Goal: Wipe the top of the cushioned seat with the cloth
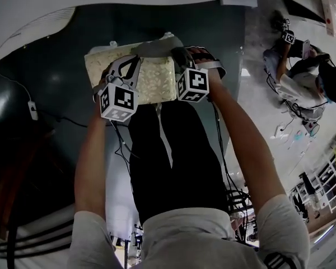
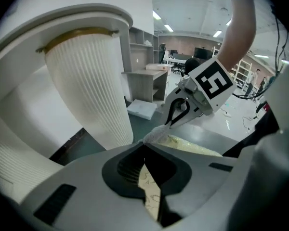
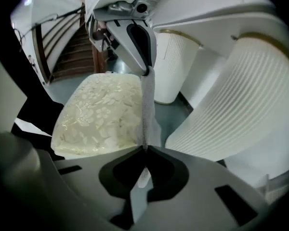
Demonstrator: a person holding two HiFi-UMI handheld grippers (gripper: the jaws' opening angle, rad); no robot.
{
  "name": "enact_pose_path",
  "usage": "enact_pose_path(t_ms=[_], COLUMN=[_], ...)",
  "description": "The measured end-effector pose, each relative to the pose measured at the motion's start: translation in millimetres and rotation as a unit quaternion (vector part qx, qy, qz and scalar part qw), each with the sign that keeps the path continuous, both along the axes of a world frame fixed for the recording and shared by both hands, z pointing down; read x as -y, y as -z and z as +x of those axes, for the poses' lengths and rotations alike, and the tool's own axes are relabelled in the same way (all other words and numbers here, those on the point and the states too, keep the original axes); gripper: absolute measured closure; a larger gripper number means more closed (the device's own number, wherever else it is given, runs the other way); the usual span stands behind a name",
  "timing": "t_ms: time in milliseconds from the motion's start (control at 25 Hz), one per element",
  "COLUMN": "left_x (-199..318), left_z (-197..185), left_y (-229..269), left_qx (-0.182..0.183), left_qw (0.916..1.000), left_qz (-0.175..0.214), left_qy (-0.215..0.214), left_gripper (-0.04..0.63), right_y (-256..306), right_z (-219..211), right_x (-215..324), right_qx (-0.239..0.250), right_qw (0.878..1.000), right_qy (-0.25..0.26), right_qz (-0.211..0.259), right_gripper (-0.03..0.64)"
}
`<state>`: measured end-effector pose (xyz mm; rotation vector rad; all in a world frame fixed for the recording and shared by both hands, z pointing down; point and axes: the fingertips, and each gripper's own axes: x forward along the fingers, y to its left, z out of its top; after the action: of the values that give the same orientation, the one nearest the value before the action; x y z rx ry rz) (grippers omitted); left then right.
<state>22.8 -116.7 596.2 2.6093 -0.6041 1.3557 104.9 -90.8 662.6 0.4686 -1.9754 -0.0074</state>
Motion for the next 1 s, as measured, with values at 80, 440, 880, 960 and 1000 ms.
enact_pose_path(t_ms=[80,440,880,960,1000], left_x=[-9,-46,-77,-81,-83], left_z=[-7,-17,-20,-20,-20], left_y=[-14,-43,-53,-54,-54], left_qx=[-0.010,-0.016,-0.035,-0.034,-0.035], left_qw=[0.9994,0.9922,0.9864,0.9861,0.9858], left_qz=[-0.030,-0.116,-0.154,-0.158,-0.160], left_qy=[0.015,0.043,0.045,0.041,0.040], left_gripper=[0.578,0.578,0.578,0.578,0.578], right_y=[-9,-12,-22,-21,-21], right_z=[-6,-5,-11,-12,-12], right_x=[-15,-40,-85,-91,-93], right_qx=[0.022,0.058,0.045,0.046,0.048], right_qw=[0.998,0.990,0.992,0.991,0.991], right_qy=[-0.008,-0.079,-0.045,-0.043,-0.044], right_qz=[-0.054,-0.097,-0.113,-0.115,-0.116], right_gripper=[0.601,0.601,0.601,0.601,0.601])
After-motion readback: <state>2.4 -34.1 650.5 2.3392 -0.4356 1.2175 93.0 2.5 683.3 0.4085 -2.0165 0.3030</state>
